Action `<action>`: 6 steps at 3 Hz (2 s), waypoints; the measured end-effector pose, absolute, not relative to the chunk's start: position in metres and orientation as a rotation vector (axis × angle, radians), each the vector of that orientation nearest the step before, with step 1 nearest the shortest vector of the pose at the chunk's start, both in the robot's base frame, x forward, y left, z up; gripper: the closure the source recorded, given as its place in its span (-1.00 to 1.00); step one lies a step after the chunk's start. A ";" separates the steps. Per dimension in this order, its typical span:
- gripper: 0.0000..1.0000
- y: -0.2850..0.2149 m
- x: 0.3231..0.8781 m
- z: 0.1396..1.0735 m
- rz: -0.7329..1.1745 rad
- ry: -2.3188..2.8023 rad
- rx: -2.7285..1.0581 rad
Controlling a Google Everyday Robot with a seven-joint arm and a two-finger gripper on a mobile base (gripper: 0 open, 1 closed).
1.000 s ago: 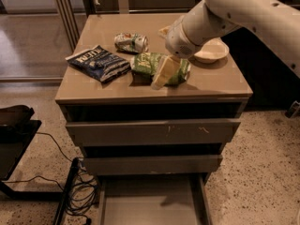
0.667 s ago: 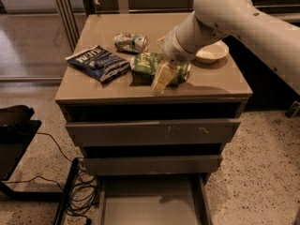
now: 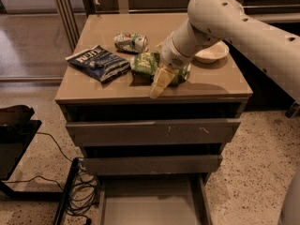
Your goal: Place green jalapeno chip bag into bottom drawer
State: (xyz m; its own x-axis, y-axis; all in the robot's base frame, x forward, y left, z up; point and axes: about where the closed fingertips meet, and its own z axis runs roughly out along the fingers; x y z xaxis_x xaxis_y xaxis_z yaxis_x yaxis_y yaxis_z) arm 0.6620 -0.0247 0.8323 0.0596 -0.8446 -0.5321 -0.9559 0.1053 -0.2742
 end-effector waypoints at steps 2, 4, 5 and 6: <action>-0.08 -0.025 0.662 0.832 0.245 1.802 -1.757; 0.87 -0.025 0.662 0.832 0.245 1.802 -1.757; 1.00 -0.025 0.662 0.832 0.245 1.802 -1.757; 1.00 -0.025 0.662 0.832 0.245 1.802 -1.757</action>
Offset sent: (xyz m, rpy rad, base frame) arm 0.0000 0.0000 0.0000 0.0000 0.0000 0.0000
